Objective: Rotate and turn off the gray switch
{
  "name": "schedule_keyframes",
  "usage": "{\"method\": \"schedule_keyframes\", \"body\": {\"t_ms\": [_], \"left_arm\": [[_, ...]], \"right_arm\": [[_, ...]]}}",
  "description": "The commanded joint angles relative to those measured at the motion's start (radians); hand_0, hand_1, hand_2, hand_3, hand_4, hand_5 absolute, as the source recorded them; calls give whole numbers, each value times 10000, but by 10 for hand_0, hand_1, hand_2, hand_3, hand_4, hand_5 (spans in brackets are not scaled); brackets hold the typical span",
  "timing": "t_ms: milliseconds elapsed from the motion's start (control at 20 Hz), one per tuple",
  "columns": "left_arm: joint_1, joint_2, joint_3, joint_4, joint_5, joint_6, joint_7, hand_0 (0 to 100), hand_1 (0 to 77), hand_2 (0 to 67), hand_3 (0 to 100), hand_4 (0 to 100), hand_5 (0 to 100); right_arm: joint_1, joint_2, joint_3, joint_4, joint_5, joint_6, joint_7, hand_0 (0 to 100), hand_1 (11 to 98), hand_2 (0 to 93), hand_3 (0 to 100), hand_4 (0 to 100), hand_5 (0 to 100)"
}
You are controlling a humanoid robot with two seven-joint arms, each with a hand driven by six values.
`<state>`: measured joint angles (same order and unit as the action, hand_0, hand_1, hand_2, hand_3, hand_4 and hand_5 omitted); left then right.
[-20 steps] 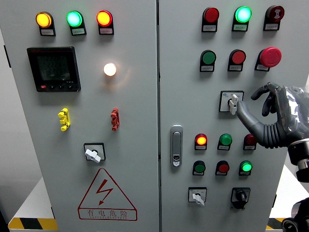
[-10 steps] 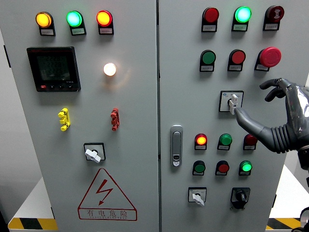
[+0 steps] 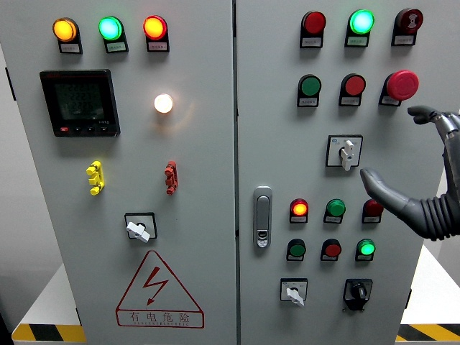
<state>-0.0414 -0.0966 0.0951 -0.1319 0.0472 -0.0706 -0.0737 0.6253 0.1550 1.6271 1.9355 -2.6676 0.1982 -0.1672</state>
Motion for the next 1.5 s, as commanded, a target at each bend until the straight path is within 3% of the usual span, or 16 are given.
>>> {"method": "schedule_keyframes", "body": {"t_ms": [0,450,600,850,1000,1100,1450], "left_arm": [[0,0,0,0,-11,0,1,884,0,133,188,82,109],[0,0,0,0,4,0,1,883,0,133,188,82,109],[0,0,0,0,-12,0,1,883,0,133,187,82,109],[0,0,0,0,4,0,1,884,0,133,188,82,109],[0,0,0,0,-11,0,1,884,0,133,187,82,109],[0,0,0,0,4,0,1,884,0,133,187,82,109],[0,15,0,0,4,0,1,884,0,133,188,82,109]], "right_arm": [[-209,15,81,264,0,73,153,0,390,249,282,160,404],[-562,30,511,1092,0,119,338,0,402,236,277,170,400],[-746,30,756,1338,61,272,720,0,406,236,281,181,405],[-1067,30,941,1446,76,196,798,0,412,235,289,198,408],[-1496,30,1246,1492,92,150,1303,0,414,237,293,208,411],[-1711,30,1430,1492,137,135,1441,0,415,239,296,214,415],[-3045,-1,1662,1324,1058,-248,1504,0,417,241,304,227,428]]}}
